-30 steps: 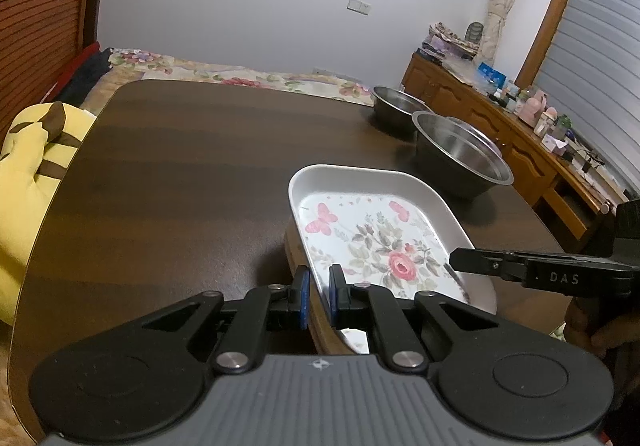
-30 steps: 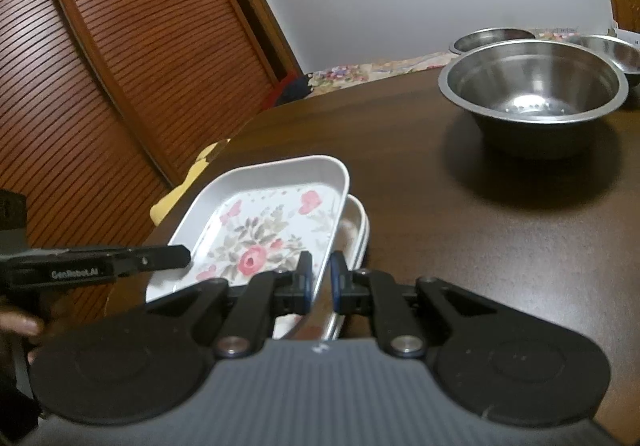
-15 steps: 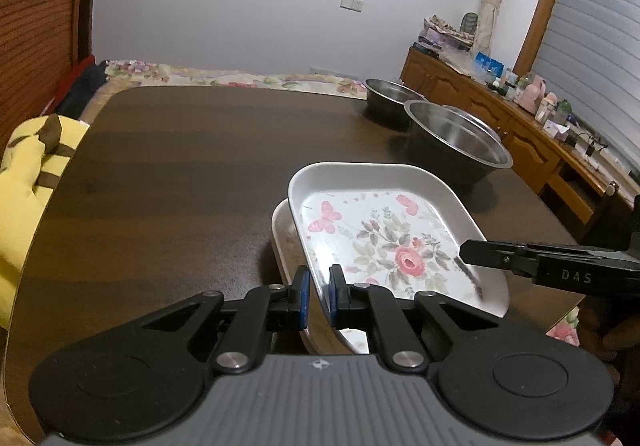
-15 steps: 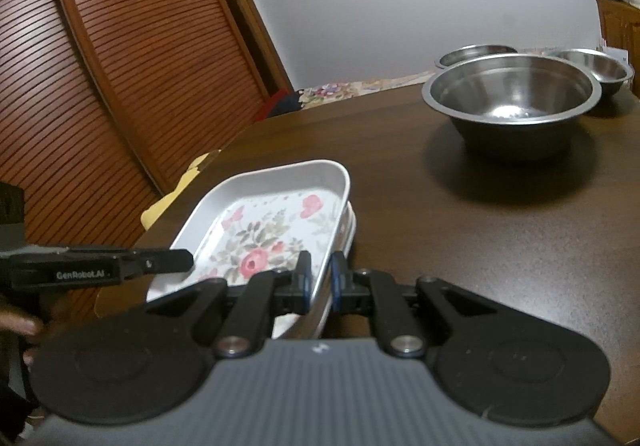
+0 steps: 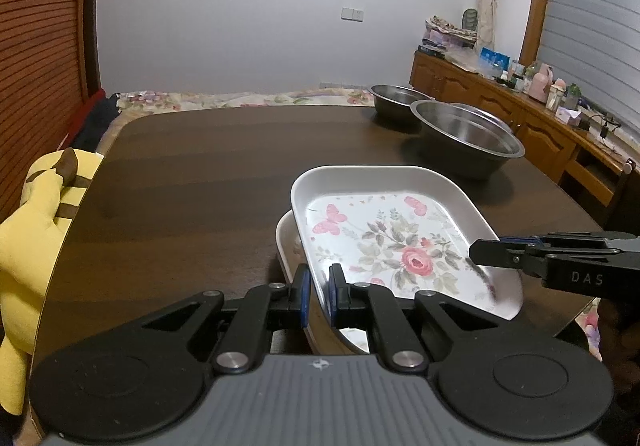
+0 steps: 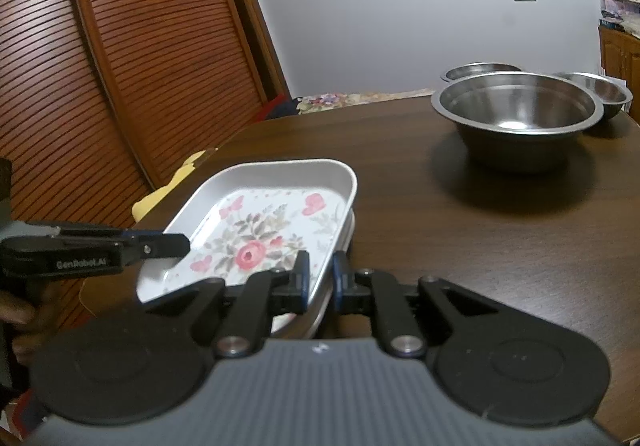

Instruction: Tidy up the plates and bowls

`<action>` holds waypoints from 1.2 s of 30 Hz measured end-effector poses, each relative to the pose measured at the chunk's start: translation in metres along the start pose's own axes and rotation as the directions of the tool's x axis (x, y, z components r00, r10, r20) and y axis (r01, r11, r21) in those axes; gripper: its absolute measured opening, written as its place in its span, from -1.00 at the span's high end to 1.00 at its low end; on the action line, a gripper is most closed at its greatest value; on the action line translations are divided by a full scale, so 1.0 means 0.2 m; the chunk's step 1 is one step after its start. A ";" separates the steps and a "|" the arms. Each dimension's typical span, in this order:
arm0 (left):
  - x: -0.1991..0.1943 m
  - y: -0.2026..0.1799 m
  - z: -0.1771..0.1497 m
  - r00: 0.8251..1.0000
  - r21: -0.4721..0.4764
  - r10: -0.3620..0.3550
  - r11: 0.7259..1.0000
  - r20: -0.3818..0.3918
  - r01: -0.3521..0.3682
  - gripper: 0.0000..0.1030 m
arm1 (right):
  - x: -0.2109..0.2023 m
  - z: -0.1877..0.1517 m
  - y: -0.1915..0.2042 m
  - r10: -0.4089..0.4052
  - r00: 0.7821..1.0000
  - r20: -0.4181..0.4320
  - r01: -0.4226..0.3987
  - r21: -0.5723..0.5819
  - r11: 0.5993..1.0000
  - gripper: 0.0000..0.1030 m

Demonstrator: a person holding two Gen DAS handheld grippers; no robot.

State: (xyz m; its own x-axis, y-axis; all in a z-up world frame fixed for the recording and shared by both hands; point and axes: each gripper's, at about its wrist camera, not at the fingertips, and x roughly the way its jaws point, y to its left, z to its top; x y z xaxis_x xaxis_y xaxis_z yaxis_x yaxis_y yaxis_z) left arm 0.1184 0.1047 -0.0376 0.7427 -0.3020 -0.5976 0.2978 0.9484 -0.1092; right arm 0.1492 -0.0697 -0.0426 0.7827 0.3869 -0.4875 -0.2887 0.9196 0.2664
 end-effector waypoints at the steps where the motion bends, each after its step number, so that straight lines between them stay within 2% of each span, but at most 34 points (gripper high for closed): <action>1: 0.00 0.00 0.00 1.000 -0.002 0.000 1.000 0.000 0.000 0.80 | 0.00 0.00 0.00 -0.002 1.000 0.001 0.002 -0.007 1.000 0.74; 6: -0.01 0.00 -0.01 1.000 -0.007 0.026 1.000 -0.001 -0.026 0.76 | 0.00 -0.01 0.00 -0.001 1.000 0.005 0.002 -0.017 1.000 0.74; 12: 0.01 0.05 -0.04 1.000 -0.037 0.013 0.999 -0.023 -0.014 0.70 | 0.01 0.00 0.01 0.004 1.000 0.006 -0.004 -0.024 1.000 0.74; 21: 0.02 0.06 -0.04 1.000 -0.041 0.025 0.999 -0.015 -0.026 0.70 | 0.00 -0.01 0.02 0.005 1.000 0.010 -0.005 -0.031 1.000 0.73; 28: -0.02 0.06 0.02 0.998 -0.025 0.059 0.998 0.017 -0.058 0.62 | -0.04 0.02 -0.01 0.010 0.999 0.041 -0.010 -0.020 1.000 0.73; 36: 0.01 -0.04 0.18 0.997 0.017 0.060 0.998 0.054 -0.061 0.47 | -0.17 0.12 -0.15 -0.048 0.992 0.117 0.053 -0.048 0.997 0.73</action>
State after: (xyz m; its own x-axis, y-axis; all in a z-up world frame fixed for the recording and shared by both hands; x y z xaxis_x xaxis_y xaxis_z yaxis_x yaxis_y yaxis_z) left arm 0.1388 0.0937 -0.0092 0.7905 -0.2490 -0.5596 0.2620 0.9633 -0.0586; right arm 0.1442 -0.1124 -0.0138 0.8547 0.3321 -0.3990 -0.2726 0.9412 0.1995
